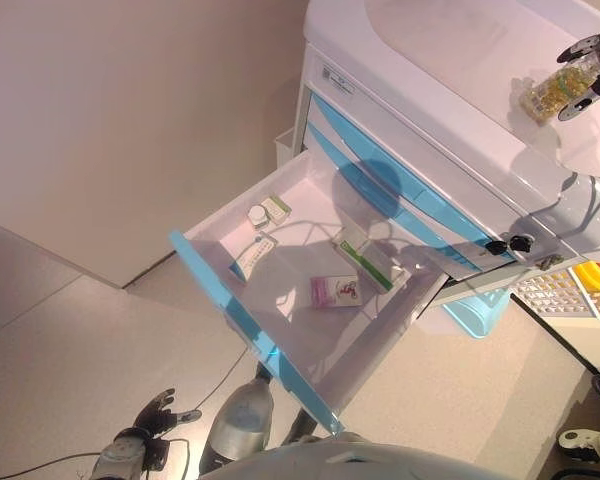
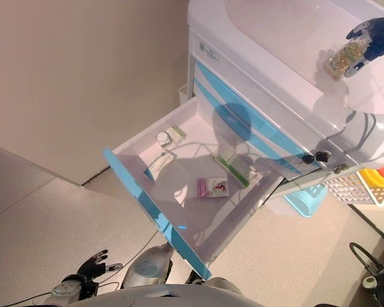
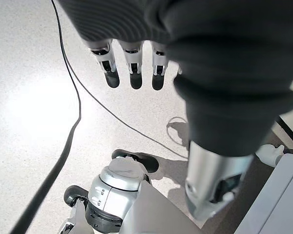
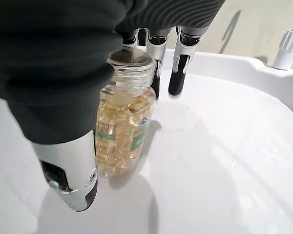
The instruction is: Open the drawer and pick up the medicine
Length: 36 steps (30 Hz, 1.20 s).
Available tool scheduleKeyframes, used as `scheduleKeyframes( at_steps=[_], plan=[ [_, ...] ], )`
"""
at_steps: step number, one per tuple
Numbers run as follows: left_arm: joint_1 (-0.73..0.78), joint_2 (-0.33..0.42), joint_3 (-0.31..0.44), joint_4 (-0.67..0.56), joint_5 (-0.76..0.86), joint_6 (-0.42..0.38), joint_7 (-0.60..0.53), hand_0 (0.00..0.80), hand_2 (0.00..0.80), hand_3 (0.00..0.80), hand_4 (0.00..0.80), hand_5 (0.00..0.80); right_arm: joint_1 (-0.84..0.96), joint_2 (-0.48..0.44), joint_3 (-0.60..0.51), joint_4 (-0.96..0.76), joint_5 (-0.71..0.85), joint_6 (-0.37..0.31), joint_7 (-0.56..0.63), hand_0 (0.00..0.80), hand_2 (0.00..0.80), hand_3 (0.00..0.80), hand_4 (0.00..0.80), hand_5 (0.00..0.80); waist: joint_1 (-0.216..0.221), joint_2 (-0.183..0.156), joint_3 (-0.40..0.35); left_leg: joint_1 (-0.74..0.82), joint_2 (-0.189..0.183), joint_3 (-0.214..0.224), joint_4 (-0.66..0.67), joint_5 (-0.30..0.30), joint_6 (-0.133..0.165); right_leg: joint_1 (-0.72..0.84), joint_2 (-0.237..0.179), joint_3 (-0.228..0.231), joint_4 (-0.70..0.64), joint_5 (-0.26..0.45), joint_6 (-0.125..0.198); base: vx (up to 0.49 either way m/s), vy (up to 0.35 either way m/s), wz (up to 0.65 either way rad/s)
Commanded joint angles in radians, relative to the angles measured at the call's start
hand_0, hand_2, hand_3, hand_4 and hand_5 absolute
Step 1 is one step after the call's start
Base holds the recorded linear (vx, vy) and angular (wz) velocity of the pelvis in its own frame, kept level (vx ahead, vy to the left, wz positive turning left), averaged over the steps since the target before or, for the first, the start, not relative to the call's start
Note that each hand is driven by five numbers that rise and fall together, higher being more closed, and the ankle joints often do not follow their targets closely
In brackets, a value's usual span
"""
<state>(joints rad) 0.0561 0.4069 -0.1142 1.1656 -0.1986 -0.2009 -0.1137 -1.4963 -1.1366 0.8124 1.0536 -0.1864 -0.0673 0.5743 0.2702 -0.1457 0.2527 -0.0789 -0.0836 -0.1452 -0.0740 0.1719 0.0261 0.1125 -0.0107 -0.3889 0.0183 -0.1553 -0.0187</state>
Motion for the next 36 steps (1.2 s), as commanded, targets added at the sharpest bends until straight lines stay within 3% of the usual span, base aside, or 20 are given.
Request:
scheduleKeyframes(
  at_steps=[1, 9, 18, 23, 27, 30, 33, 36],
  plan=[
    [0.049, 0.038, -0.009, 0.02, -0.021, -0.034, 0.004, 0.0, 0.0, 0.0, 0.0, 0.0, -0.093, -0.058, 0.094, -0.022, 0.045, -0.01, -0.059, 0.0, 0.0, 0.0, 0.0, 0.0, 0.006, -0.01, -0.04, 0.053, -0.005, 0.042, 0.051, -0.182, 0.0, -0.089, -0.044, 0.047, 0.077, 0.072, 0.043, 0.0, 0.0, 0.0],
    [0.067, 0.042, -0.017, 0.014, -0.008, -0.041, 0.001, 0.0, 0.0, 0.0, 0.0, 0.0, -0.179, -0.101, 0.146, -0.028, 0.116, 0.011, -0.079, 0.0, 0.0, 0.0, 0.0, 0.0, -0.017, -0.003, -0.06, 0.071, -0.001, 0.054, 0.039, -0.182, -0.002, -0.084, -0.043, 0.06, 0.077, 0.071, 0.045, -0.007, -0.009, -0.03],
    [0.074, 0.038, -0.033, -0.006, 0.026, -0.027, 0.01, 0.0, 0.0, 0.0, 0.0, 0.0, -0.264, -0.165, 0.202, -0.065, 0.205, 0.07, -0.139, 0.0, 0.0, 0.0, 0.0, 0.0, -0.07, 0.007, -0.108, 0.1, 0.008, 0.097, 0.032, -0.194, -0.005, -0.079, -0.041, 0.102, 0.068, 0.075, 0.052, -0.029, -0.017, -0.13],
    [0.069, 0.044, -0.035, -0.033, 0.053, 0.0, 0.001, 0.0, 0.0, 0.0, 0.0, 0.0, -0.257, -0.241, 0.164, -0.139, 0.343, 0.156, -0.168, 0.0, 0.0, 0.0, 0.0, 0.0, -0.118, 0.018, -0.137, 0.115, 0.015, 0.13, 0.033, -0.205, -0.005, -0.084, -0.035, 0.141, 0.069, 0.075, 0.056, -0.046, -0.033, -0.24],
    [0.057, 0.03, -0.048, -0.064, 0.063, 0.034, -0.01, 0.0, 0.0, 0.0, 0.0, 0.0, -0.064, -0.287, -0.054, -0.237, 0.589, 0.192, -0.25, 0.0, 0.0, 0.0, 0.0, 0.0, -0.165, 0.048, -0.148, 0.13, 0.021, 0.155, 0.032, -0.212, -0.007, -0.086, -0.03, 0.18, 0.07, 0.076, 0.057, -0.067, 0.003, -0.37],
    [0.045, 0.013, -0.06, -0.078, 0.095, 0.047, -0.021, 0.0, 0.0, 0.0, 0.0, 0.0, 0.252, -0.25, -0.388, -0.307, 0.722, 0.158, -0.359, 0.0, 0.0, 0.0, 0.0, 0.0, -0.195, 0.073, -0.148, 0.138, 0.026, 0.17, 0.031, -0.216, -0.007, -0.088, -0.027, 0.198, 0.072, 0.073, 0.059, -0.075, -0.011, -0.35],
    [0.028, 0.007, -0.086, -0.089, 0.095, 0.058, -0.017, 0.0, 0.0, 0.0, 0.0, 0.0, 0.587, -0.146, -0.702, -0.353, 0.776, 0.077, -0.412, 0.0, 0.0, 0.0, 0.0, 0.0, -0.21, 0.081, -0.145, 0.146, 0.029, 0.18, 0.028, -0.22, -0.006, -0.085, -0.027, 0.207, 0.067, 0.073, 0.062, -0.067, -0.009, -0.28],
    [0.016, -0.013, -0.101, -0.087, 0.103, 0.053, -0.011, 0.0, 0.0, 0.0, 0.0, 0.0, 0.868, 0.041, -0.93, -0.409, 0.892, -0.02, -0.492, 0.0, 0.0, 0.0, 0.0, 0.0, -0.229, 0.098, -0.138, 0.156, 0.031, 0.196, 0.033, -0.23, -0.004, -0.08, -0.028, 0.217, 0.06, 0.077, 0.066, -0.045, -0.004, -0.28]
  ],
)
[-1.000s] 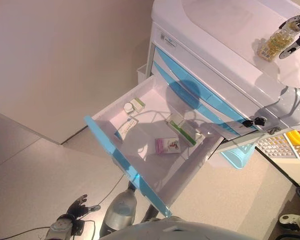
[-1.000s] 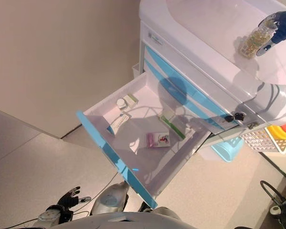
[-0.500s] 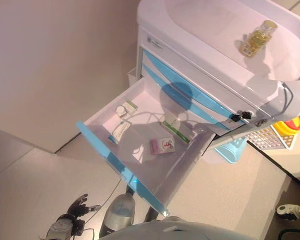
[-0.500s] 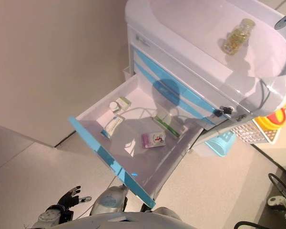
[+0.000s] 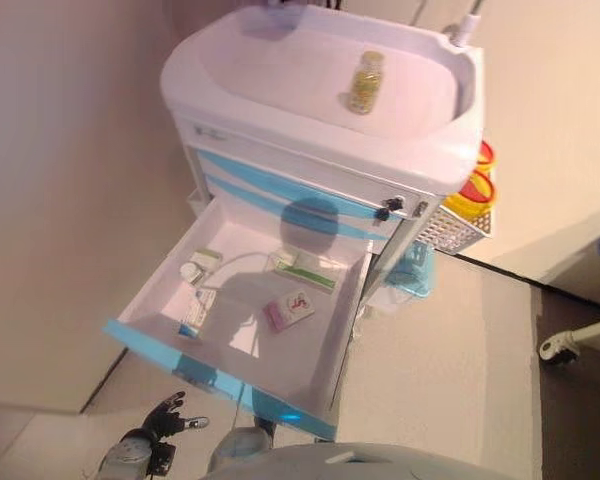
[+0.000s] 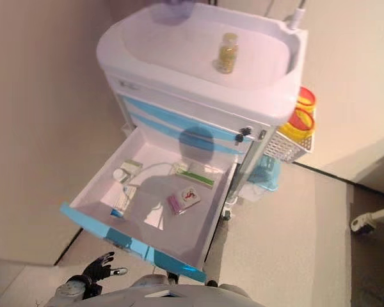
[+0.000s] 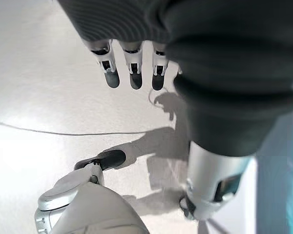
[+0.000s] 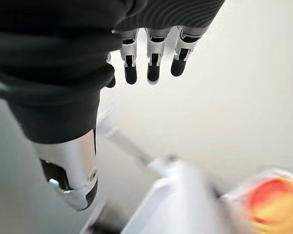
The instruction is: Open the drawer and pick up the medicine
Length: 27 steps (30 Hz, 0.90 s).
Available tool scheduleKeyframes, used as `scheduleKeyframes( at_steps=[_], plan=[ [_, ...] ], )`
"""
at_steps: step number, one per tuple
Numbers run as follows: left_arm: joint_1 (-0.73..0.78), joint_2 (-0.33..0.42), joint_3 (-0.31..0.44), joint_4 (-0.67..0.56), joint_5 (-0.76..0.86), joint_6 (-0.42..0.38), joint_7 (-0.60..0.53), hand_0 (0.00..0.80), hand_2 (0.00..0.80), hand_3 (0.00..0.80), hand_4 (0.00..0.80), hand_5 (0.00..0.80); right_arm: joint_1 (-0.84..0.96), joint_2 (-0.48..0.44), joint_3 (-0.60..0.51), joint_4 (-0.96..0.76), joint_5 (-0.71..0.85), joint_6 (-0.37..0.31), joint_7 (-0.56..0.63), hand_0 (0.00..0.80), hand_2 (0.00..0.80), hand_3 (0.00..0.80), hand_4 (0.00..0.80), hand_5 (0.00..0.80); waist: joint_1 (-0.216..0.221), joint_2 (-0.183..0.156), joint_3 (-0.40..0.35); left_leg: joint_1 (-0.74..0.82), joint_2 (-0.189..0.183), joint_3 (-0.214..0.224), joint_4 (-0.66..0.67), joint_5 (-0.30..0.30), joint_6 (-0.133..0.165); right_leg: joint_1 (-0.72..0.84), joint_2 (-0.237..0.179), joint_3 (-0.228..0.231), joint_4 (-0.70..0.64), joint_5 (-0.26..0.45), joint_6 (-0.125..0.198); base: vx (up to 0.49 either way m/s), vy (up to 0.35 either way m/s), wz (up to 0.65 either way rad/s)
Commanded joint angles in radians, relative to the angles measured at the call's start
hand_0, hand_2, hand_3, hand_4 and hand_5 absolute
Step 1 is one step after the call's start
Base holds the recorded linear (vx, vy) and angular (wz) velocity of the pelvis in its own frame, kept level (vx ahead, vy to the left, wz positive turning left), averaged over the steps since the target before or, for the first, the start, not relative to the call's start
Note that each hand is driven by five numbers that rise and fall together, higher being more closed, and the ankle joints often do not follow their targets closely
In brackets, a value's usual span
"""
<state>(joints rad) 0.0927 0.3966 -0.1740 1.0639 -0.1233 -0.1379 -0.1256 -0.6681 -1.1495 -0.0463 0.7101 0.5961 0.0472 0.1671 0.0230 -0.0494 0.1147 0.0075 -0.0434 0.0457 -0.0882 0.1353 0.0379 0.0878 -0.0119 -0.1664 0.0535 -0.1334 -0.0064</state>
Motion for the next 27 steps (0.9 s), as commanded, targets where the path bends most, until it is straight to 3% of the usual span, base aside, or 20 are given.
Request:
scheduleKeyframes(
  at_steps=[1, 5, 10, 16, 20, 23, 27],
  plan=[
    [-0.025, -0.013, -0.046, 0.016, 0.035, -0.008, 0.003, 0.0, 0.0, 0.0, 0.0, 0.0, 0.115, 0.14, -0.117, -0.092, 0.156, -0.153, -0.127, 0.0, 0.0, 0.0, 0.0, 0.0, 0.011, 0.008, 0.003, 0.072, -0.008, 0.012, 0.047, -0.194, -0.015, -0.055, -0.026, 0.0, 0.023, 0.056, 0.055, -0.037, 0.0, -0.3],
    [-0.027, -0.047, -0.063, 0.003, 0.02, -0.003, 0.021, 0.0, 0.0, 0.0, 0.0, 0.0, 0.38, 0.465, -0.132, -0.204, 0.054, -0.274, -0.177, 0.0, 0.0, 0.0, 0.0, 0.0, -0.021, 0.036, 0.012, 0.079, -0.002, 0.034, 0.042, -0.195, -0.009, -0.057, -0.024, 0.022, 0.017, 0.061, 0.057, -0.032, 0.009, -0.22],
    [-0.009, -0.089, -0.044, -0.019, 0.0, -0.017, 0.041, 0.0, 0.0, 0.0, 0.0, 0.0, 0.618, 0.697, -0.041, -0.185, -0.055, -0.335, -0.136, 0.0, 0.0, 0.0, 0.0, 0.0, -0.06, 0.053, 0.022, 0.083, 0.004, 0.058, 0.036, -0.189, -0.008, -0.06, -0.022, 0.034, 0.011, 0.069, 0.059, -0.03, 0.009, -0.13],
    [0.003, -0.104, -0.021, 0.001, -0.029, -0.052, 0.05, 0.0, 0.0, 0.0, 0.0, 0.0, 0.738, 0.784, 0.079, 0.008, -0.227, -0.343, -0.157, 0.0, 0.0, 0.0, 0.0, 0.0, -0.086, 0.06, 0.031, 0.085, 0.006, 0.07, 0.027, -0.18, -0.01, -0.062, -0.02, 0.032, 0.006, 0.074, 0.062, -0.024, 0.002, -0.11],
    [-0.018, -0.11, -0.032, 0.057, -0.024, -0.087, 0.034, 0.0, 0.0, 0.0, 0.0, 0.0, 0.752, 0.798, 0.136, 0.316, -0.515, -0.369, -0.21, 0.0, 0.0, 0.0, 0.0, 0.0, -0.085, 0.075, 0.044, 0.082, 0.006, 0.066, 0.02, -0.17, -0.008, -0.063, -0.016, 0.022, 0.01, 0.073, 0.058, -0.036, 0.022, -0.12],
    [-0.025, -0.1, -0.043, 0.057, -0.015, -0.109, 0.008, 0.0, 0.0, 0.0, 0.0, 0.0, 0.759, 0.786, 0.144, 0.377, -0.546, -0.327, -0.234, 0.0, 0.0, 0.0, 0.0, 0.0, -0.09, 0.082, 0.051, 0.086, 0.007, 0.059, 0.017, -0.166, -0.008, -0.057, -0.014, 0.018, 0.007, 0.075, 0.057, 0.001, 0.007, -0.01],
    [-0.028, -0.076, -0.058, 0.027, -0.014, -0.131, -0.058, 0.0, 0.0, 0.0, 0.0, 0.0, 0.782, 0.79, 0.189, 0.307, -0.619, -0.371, -0.172, 0.0, 0.0, 0.0, 0.0, 0.0, -0.101, 0.091, 0.061, 0.074, 0.006, 0.06, 0.025, -0.159, -0.009, -0.069, -0.013, 0.023, 0.022, 0.072, 0.057, -0.003, 0.017, -0.04]
  ],
)
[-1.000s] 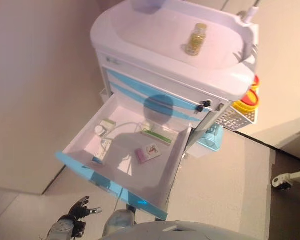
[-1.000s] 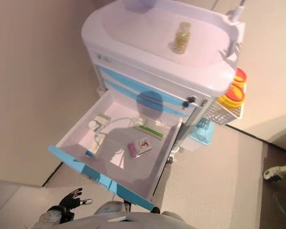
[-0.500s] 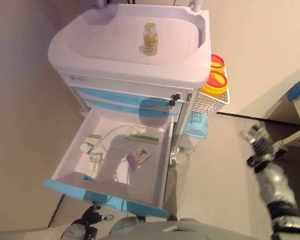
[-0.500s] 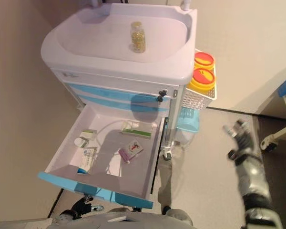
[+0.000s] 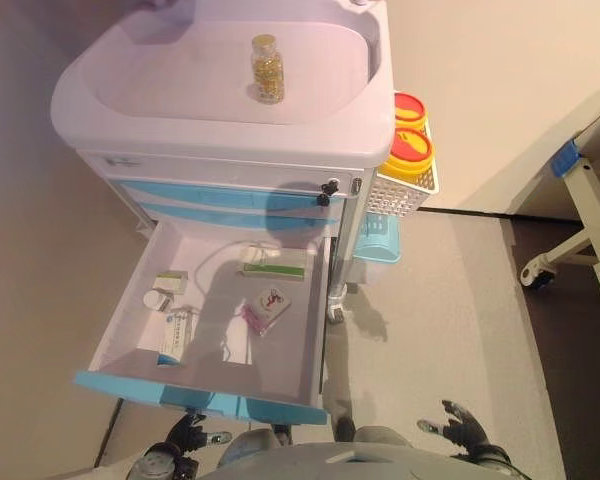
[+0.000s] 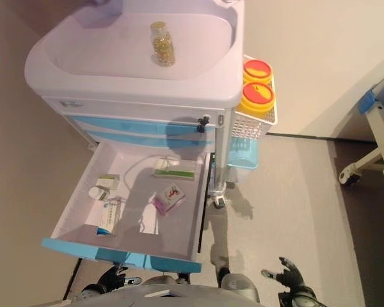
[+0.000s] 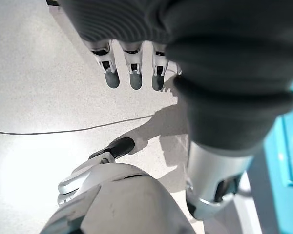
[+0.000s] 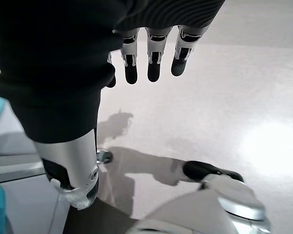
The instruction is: Open the drawer and pick up the medicine
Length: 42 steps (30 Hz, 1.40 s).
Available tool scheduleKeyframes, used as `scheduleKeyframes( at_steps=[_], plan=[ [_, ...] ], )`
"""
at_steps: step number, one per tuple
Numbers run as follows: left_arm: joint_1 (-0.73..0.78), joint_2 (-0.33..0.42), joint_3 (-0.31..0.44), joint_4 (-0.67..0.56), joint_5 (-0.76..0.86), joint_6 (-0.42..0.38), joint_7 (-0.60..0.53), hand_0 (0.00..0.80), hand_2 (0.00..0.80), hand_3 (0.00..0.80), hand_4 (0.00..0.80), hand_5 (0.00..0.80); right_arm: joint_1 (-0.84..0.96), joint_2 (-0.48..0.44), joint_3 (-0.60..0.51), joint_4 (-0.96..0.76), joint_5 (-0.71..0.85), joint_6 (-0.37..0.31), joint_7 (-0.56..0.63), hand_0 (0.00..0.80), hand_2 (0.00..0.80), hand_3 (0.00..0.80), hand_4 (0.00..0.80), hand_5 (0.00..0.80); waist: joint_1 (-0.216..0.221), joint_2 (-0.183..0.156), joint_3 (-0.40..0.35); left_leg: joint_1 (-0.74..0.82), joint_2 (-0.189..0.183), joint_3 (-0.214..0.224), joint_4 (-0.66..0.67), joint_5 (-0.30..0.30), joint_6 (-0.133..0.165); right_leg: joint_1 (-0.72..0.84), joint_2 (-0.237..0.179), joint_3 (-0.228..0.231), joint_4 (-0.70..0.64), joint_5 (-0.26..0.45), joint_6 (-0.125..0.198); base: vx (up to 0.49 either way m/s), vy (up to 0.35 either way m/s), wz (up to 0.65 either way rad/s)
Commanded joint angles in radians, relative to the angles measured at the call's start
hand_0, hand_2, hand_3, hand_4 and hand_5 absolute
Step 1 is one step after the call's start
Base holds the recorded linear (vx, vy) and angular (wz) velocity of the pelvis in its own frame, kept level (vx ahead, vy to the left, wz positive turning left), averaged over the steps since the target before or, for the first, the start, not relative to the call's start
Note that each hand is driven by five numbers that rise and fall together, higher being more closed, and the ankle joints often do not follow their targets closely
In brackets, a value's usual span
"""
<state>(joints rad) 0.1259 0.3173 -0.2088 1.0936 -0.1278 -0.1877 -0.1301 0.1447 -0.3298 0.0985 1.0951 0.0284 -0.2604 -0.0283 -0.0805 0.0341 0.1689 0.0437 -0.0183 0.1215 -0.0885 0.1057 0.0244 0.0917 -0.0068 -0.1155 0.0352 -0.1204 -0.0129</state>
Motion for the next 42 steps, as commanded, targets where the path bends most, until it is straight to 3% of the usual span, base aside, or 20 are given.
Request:
scheduleKeyframes(
  at_steps=[1, 8, 14, 23, 29, 37, 38, 42],
  plan=[
    [-0.064, 0.014, -0.031, -0.012, 0.012, -0.09, -0.06, 0.0, 0.0, 0.0, 0.0, 0.0, -0.03, -0.037, 0.061, -0.101, -0.068, -0.069, 0.026, 0.0, 0.0, 0.0, 0.0, 0.0, 0.0, 0.009, 0.009, 0.032, -0.019, -0.016, 0.03, -0.128, 0.004, -0.079, -0.017, -0.027, 0.045, 0.056, 0.063, 0.0, 0.0, 0.0],
    [-0.133, 0.083, -0.096, -0.059, 0.05, -0.079, -0.07, 0.0, 0.0, 0.0, 0.0, 0.0, -0.083, -0.135, 0.138, -0.193, -0.107, -0.073, 0.012, 0.0, 0.0, 0.0, 0.0, 0.0, -0.008, 0.018, 0.043, -0.002, -0.017, -0.024, 0.066, -0.127, 0.006, -0.116, -0.019, -0.026, 0.084, 0.04, 0.048, -0.021, 0.018, -0.08],
    [-0.243, 0.09, -0.109, -0.068, -0.001, -0.063, -0.109, 0.0, 0.0, 0.0, 0.0, 0.0, -0.155, -0.189, 0.163, -0.254, -0.078, -0.05, 0.004, 0.0, 0.0, 0.0, 0.0, 0.0, -0.02, 0.023, 0.13, -0.111, -0.022, -0.025, 0.173, -0.147, 0.019, -0.234, -0.031, -0.02, 0.189, 0.012, 0.018, -0.125, 0.053, -0.04],
    [-0.32, 0.105, -0.086, -0.102, -0.094, -0.084, -0.098, 0.0, 0.0, 0.0, 0.0, 0.0, -0.171, -0.22, 0.173, -0.31, -0.067, -0.031, -0.006, 0.0, 0.0, 0.0, 0.0, 0.0, -0.035, 0.007, 0.224, -0.3, -0.023, 0.022, 0.373, -0.183, 0.05, -0.447, -0.042, -0.01, 0.412, -0.024, -0.006, -0.049, 0.062, -0.15],
    [-0.377, 0.157, -0.059, -0.136, -0.151, -0.098, -0.093, 0.0, 0.0, 0.0, 0.0, 0.0, -0.163, -0.236, 0.164, -0.336, -0.063, -0.039, -0.009, 0.0, 0.0, 0.0, 0.0, 0.0, -0.056, 0.003, 0.251, -0.394, -0.021, 0.038, 0.456, -0.199, 0.056, -0.542, -0.029, 0.019, 0.478, -0.031, -0.017, 0.021, 0.08, -0.14],
    [-0.484, 0.287, -0.004, -0.167, -0.18, -0.06, -0.049, 0.0, 0.0, 0.0, 0.0, 0.0, -0.148, -0.274, 0.142, -0.358, -0.054, -0.03, 0.009, 0.0, 0.0, 0.0, 0.0, 0.0, -0.089, -0.01, 0.276, -0.453, -0.011, 0.059, 0.495, -0.201, 0.059, -0.603, 0.0, 0.062, 0.494, -0.017, -0.021, 0.092, 0.089, -0.15],
    [-0.51, 0.31, 0.005, -0.16, -0.176, -0.045, -0.051, 0.0, 0.0, 0.0, 0.0, 0.0, -0.146, -0.28, 0.14, -0.359, -0.055, -0.031, 0.009, 0.0, 0.0, 0.0, 0.0, 0.0, -0.096, -0.013, 0.281, -0.458, -0.012, 0.054, 0.519, -0.231, 0.054, -0.608, 0.004, 0.072, 0.517, -0.047, -0.017, 0.131, 0.079, -0.06],
    [-0.598, 0.389, 0.018, -0.135, -0.164, 0.007, -0.054, 0.0, 0.0, 0.0, 0.0, 0.0, -0.138, -0.294, 0.133, -0.369, -0.058, -0.036, 0.012, 0.0, 0.0, 0.0, 0.0, 0.0, -0.112, -0.022, 0.282, -0.506, -0.008, 0.054, 0.568, -0.244, 0.06, -0.649, 0.019, 0.088, 0.556, -0.055, -0.025, 0.109, 0.067, -0.06]
  ],
)
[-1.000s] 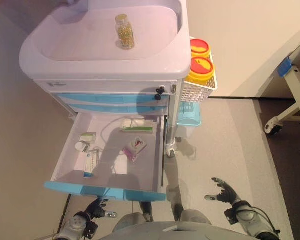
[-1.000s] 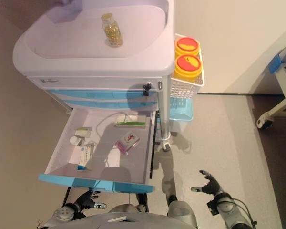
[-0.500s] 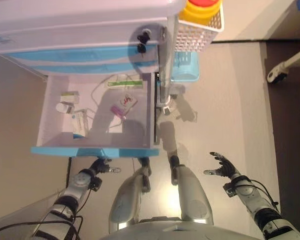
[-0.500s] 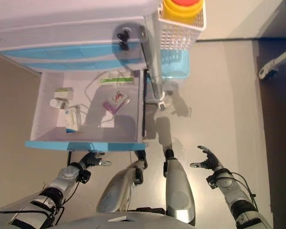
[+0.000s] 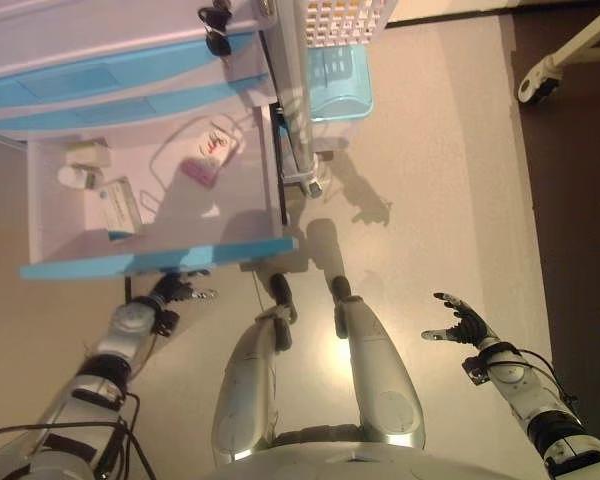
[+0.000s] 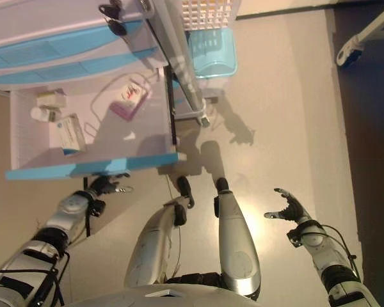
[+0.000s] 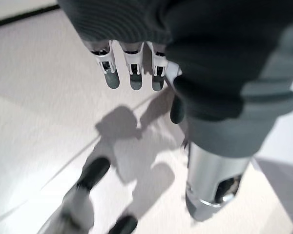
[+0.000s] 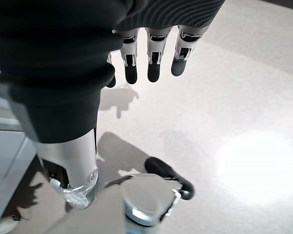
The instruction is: Open the drawer and pick up the medicine
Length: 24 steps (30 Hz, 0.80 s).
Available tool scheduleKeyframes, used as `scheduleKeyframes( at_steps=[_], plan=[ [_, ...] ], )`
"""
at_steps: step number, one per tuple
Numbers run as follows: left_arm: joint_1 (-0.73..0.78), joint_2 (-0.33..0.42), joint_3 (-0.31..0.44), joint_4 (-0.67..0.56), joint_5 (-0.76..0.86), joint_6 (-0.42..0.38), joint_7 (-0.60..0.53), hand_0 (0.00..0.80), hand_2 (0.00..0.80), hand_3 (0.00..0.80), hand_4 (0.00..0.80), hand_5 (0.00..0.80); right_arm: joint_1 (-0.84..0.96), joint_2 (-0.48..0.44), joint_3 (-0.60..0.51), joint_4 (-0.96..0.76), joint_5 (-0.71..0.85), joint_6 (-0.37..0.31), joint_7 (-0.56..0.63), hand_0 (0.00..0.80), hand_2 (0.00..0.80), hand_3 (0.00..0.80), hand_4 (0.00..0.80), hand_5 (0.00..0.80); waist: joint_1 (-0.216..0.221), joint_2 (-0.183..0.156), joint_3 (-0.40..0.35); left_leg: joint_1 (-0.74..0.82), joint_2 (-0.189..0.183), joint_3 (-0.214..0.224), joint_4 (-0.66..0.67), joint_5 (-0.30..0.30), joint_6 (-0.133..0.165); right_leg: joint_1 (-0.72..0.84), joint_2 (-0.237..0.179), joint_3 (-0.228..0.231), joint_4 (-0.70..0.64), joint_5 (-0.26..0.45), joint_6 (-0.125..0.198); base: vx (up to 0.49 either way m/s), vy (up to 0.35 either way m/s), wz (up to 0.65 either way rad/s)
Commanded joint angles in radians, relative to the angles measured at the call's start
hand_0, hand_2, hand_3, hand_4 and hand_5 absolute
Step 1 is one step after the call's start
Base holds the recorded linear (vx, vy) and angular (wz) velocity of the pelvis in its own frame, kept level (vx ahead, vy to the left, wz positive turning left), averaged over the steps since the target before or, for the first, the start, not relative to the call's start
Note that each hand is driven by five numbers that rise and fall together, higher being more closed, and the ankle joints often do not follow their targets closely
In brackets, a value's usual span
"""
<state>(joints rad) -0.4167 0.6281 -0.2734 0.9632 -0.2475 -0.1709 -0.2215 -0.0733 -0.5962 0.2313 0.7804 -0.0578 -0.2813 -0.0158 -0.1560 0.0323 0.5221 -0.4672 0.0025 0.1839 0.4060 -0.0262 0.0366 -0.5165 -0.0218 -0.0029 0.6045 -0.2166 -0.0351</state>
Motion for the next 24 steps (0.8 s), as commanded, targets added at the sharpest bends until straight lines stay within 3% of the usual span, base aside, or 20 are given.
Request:
scheduleKeyframes(
  at_steps=[1, 6, 13, 20, 24],
  plan=[
    [-0.074, 0.095, 0.085, 0.002, -0.049, -0.001, 0.039, 0.0, 0.0, 0.0, 0.0, 0.0, 0.082, -0.031, 0.0, -0.062, 0.029, -0.013, 0.001, 0.0, 0.0, 0.0, 0.0, 0.0, -0.04, -0.023, -0.071, -0.003, -0.029, -0.01, 0.083, -0.116, 0.049, -0.048, 0.036, -0.02, -0.006, 0.039, -0.004, 0.102, 0.053, -0.07],
    [-0.23, 0.17, 0.09, 0.067, -0.051, 0.038, 0.11, 0.0, 0.0, 0.0, 0.0, 0.0, 0.079, -0.049, 0.008, -0.07, 0.031, -0.016, -0.002, 0.0, 0.0, 0.0, 0.0, 0.0, -0.063, -0.034, -0.069, -0.058, -0.028, -0.01, 0.109, -0.118, 0.055, -0.101, 0.058, -0.003, 0.018, 0.038, -0.012, 0.063, 0.05, -0.09],
    [-0.466, 0.248, 0.038, 0.165, -0.055, 0.017, 0.382, 0.0, 0.0, 0.0, 0.0, 0.0, 0.072, -0.045, 0.065, -0.052, 0.03, -0.057, -0.054, 0.0, 0.0, 0.0, 0.0, 0.0, -0.086, -0.05, -0.061, -0.11, -0.022, -0.009, 0.1, -0.104, 0.06, -0.157, 0.091, 0.016, 0.006, 0.052, -0.013, 0.008, 0.007, -0.03],
    [-0.563, 0.24, -0.015, 0.198, -0.032, -0.007, 0.455, 0.0, 0.0, 0.0, 0.0, 0.0, 0.062, -0.011, 0.096, -0.012, 0.038, -0.096, -0.111, 0.0, 0.0, 0.0, 0.0, 0.0, -0.087, -0.055, -0.056, -0.111, -0.025, -0.007, 0.108, -0.119, 0.063, -0.157, 0.095, 0.02, 0.004, 0.049, -0.011, 0.004, -0.022, 0.01],
    [-0.583, 0.224, -0.003, 0.171, -0.034, -0.058, 0.568, 0.0, 0.0, 0.0, 0.0, 0.0, 0.053, 0.013, 0.108, 0.012, 0.033, -0.111, -0.136, 0.0, 0.0, 0.0, 0.0, 0.0, -0.083, -0.055, -0.056, -0.109, -0.026, -0.003, 0.125, -0.137, 0.065, -0.152, 0.091, 0.018, 0.005, 0.044, -0.012, 0.012, -0.028, 0.05]
  ],
)
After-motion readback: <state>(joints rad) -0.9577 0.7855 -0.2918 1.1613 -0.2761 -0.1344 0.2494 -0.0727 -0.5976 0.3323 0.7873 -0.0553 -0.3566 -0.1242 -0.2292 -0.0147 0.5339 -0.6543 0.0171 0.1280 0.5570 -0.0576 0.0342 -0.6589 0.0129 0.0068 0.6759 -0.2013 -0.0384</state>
